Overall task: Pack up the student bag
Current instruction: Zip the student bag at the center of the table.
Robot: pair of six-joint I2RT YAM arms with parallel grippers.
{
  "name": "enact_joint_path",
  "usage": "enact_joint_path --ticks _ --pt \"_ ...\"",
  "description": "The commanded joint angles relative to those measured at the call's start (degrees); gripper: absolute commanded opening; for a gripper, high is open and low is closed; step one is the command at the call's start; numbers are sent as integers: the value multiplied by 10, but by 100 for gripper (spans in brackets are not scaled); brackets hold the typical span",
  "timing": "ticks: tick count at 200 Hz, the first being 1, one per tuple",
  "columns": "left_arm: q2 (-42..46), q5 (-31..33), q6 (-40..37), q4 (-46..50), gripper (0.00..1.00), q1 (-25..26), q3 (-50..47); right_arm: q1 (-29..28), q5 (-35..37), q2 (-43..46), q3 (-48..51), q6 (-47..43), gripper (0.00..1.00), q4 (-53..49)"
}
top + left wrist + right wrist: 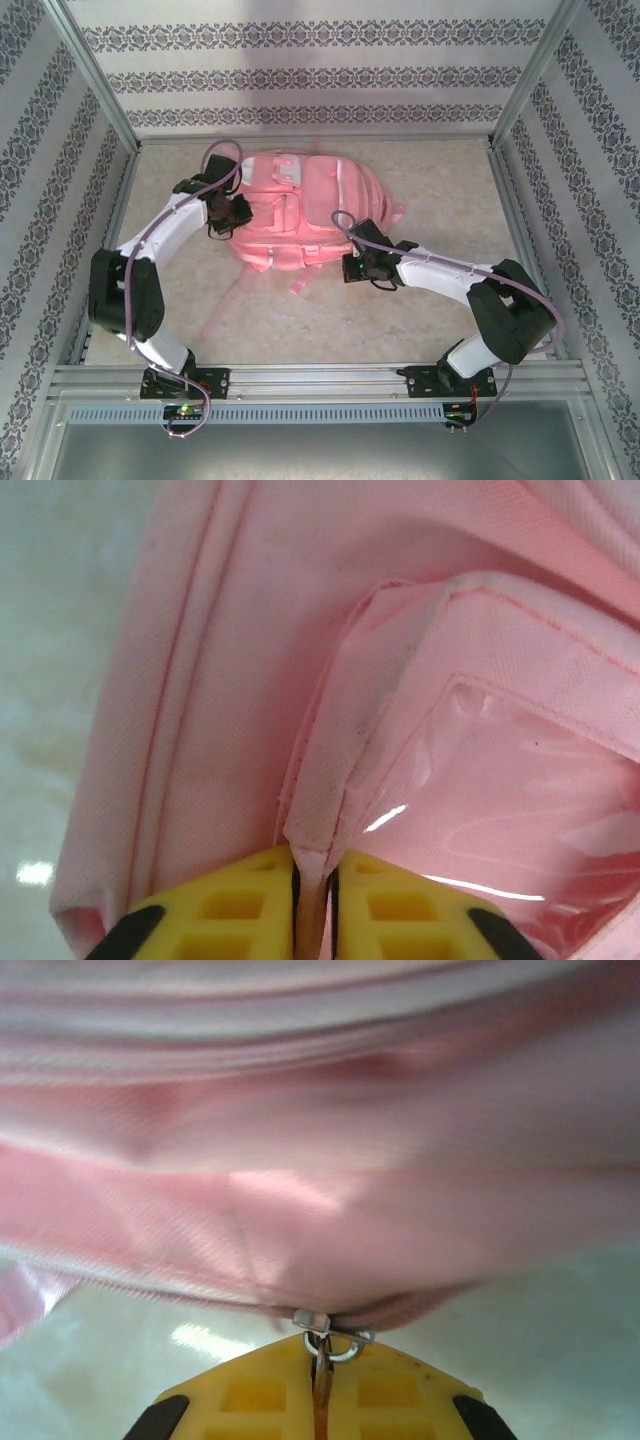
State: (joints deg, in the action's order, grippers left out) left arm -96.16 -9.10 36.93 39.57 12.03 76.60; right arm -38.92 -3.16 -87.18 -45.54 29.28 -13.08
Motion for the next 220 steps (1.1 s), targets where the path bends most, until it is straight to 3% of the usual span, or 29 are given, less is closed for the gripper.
enact_joint_path --ticks 1,17,48,74,118,159,220 --pt "-37 -44 -28 -14 45 -1 70 -45 -34 11 6 43 0 29" --pt "-21 -21 -26 2 58 -5 88 -73 -39 -7 -1 84 0 54" --pt "59 10 -5 36 62 -18 60 -109 -57 -48 -38 133 0 98" --pt "171 -35 69 -13 60 -18 -72 -116 -64 -76 -67 155 0 126" --pt "294 -122 186 -199 61 7 -323 -119 -108 -116 -103 182 0 169" --pt "295 -138 215 -321 65 15 -404 -121 -125 -135 -119 189 0 176" --pt "194 -168 242 -471 51 39 -425 -121 -131 -133 -112 191 0 179"
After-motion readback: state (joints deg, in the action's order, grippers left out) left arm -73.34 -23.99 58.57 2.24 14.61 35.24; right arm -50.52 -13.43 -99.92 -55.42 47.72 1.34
